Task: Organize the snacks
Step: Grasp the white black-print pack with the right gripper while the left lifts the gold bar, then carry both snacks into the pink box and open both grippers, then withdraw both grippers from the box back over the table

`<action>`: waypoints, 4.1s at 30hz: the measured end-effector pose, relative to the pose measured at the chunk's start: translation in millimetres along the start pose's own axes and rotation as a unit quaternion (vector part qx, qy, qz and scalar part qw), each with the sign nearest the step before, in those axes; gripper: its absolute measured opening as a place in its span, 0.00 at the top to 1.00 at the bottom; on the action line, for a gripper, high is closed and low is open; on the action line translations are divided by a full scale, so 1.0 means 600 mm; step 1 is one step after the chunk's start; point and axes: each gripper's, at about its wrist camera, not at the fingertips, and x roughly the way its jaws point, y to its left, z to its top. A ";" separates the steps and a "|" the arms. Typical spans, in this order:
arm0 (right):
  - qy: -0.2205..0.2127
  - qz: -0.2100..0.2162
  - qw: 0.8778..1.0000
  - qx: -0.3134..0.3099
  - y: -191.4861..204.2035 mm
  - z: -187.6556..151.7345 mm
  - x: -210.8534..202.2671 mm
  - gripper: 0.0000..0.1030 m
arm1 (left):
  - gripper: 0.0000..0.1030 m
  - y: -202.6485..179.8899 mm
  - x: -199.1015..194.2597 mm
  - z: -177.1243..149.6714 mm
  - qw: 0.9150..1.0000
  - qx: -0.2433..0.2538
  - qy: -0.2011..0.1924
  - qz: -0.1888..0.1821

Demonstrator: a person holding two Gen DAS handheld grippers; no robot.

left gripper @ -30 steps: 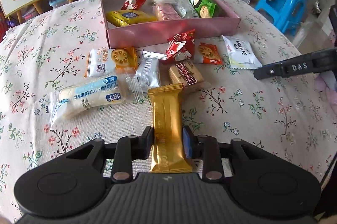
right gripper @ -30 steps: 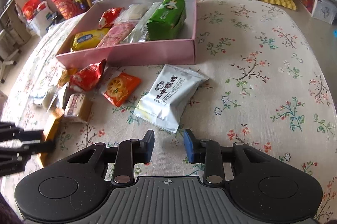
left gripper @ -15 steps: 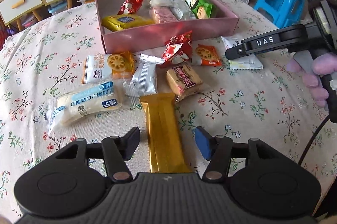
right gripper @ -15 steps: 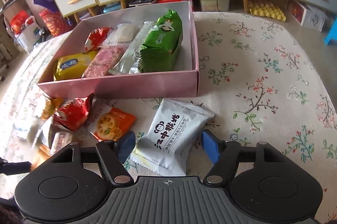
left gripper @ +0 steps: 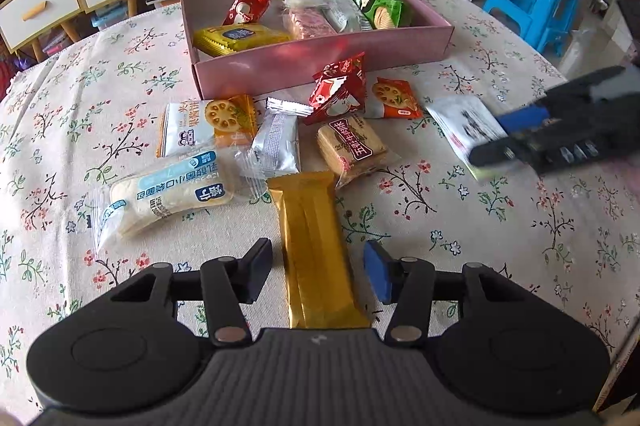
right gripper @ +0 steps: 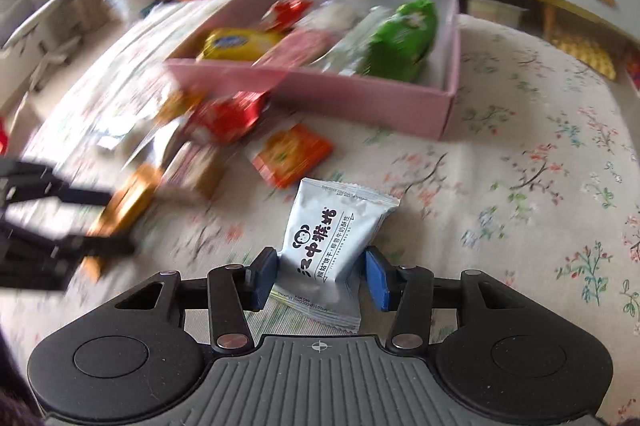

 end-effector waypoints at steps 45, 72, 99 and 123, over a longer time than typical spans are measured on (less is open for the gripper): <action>-0.028 0.032 0.991 0.124 0.000 0.035 -0.042 0.46 | 0.75 0.023 -0.064 0.039 0.995 -0.080 -0.053 -0.033; -0.124 0.030 0.966 0.226 -0.083 0.203 -0.011 0.46 | 0.74 0.073 0.027 0.250 0.980 -0.151 -0.128 0.028; -0.090 -0.058 0.956 0.272 -0.123 0.337 0.092 0.29 | 0.31 0.107 0.092 0.266 0.974 -0.145 -0.169 0.035; -0.096 -0.023 0.976 0.196 -0.012 0.178 -0.064 0.13 | 0.00 0.065 -0.015 0.206 0.980 -0.101 -0.132 0.106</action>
